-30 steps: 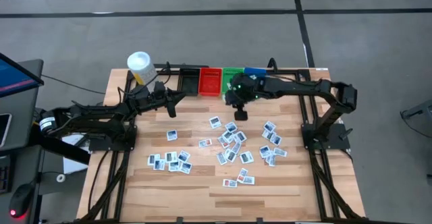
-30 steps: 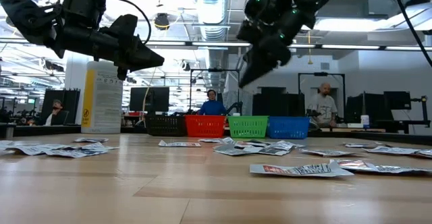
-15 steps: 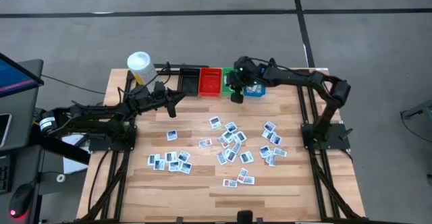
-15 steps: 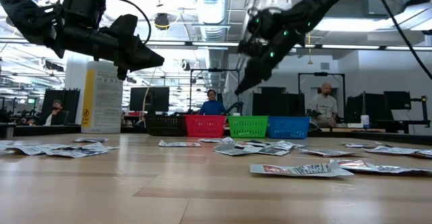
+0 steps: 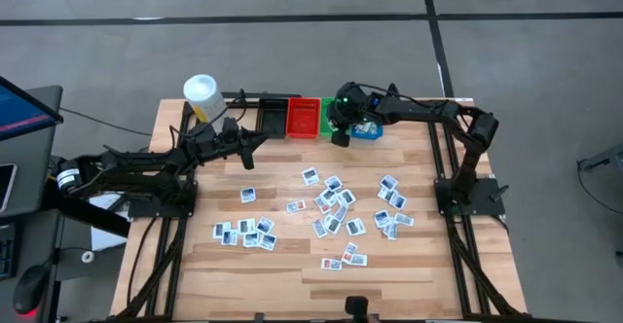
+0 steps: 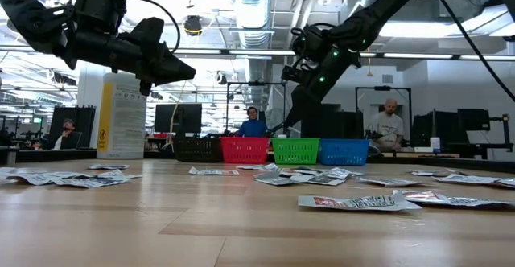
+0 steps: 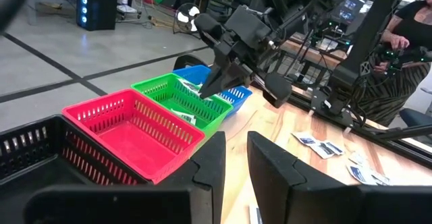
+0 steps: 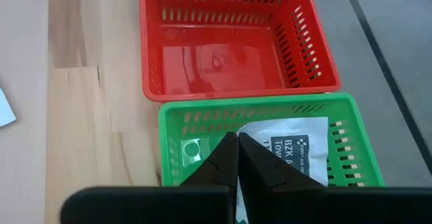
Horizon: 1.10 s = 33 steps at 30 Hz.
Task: Pick & Place First Aid Supplies
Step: Put the towelette pack into the green bin
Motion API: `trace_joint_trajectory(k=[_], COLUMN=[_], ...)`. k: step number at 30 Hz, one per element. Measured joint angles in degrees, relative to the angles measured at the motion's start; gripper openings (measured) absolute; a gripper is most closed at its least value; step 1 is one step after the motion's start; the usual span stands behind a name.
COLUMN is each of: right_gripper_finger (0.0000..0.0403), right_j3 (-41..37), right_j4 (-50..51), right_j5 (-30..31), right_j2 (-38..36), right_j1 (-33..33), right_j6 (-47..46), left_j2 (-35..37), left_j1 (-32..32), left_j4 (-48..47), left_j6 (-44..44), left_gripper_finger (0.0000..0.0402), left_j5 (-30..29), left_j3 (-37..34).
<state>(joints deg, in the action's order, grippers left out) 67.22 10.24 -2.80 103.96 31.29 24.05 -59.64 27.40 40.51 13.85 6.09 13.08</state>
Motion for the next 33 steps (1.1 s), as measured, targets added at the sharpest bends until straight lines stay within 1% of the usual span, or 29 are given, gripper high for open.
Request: trace_joint_trajectory(k=[4, 12, 16, 19, 23, 33], right_gripper_finger=[0.0008, 0.0069, 0.0085, 0.0087, 0.0084, 0.0075], right_j3=[0.00, 0.00, 0.00, 0.00, 0.00, 0.00], right_j4=[-0.02, 0.00, 0.02, 0.57, 1.72, 10.08], right_j5=[-0.11, -0.04, 0.03, 0.04, 0.05, 0.05], right_j2=[0.00, 0.00, 0.00, -0.22, -2.29, -13.99], right_j1=[0.00, -0.04, -0.02, -0.15, -0.57, -3.05], right_j6=[-0.12, -0.48, -1.48, -1.49, -1.44, -1.62], left_j2=[0.00, 0.00, 0.00, 0.00, 0.00, 0.00], left_j1=[0.00, 0.00, -0.01, 0.00, -0.01, -0.02], left_j4=[-0.10, -0.20, -0.22, -0.29, -0.61, -1.02], left_j6=[-0.01, 0.07, 0.09, 0.09, 0.37, 1.44], left_gripper_finger=[0.0063, 0.0063, 0.0063, 0.0063, 0.0063, 0.0063], left_j5=[0.00, 0.00, 0.00, 0.00, 0.00, 1.28], left_j3=[0.00, 0.00, 0.00, 0.00, 0.00, 0.04])
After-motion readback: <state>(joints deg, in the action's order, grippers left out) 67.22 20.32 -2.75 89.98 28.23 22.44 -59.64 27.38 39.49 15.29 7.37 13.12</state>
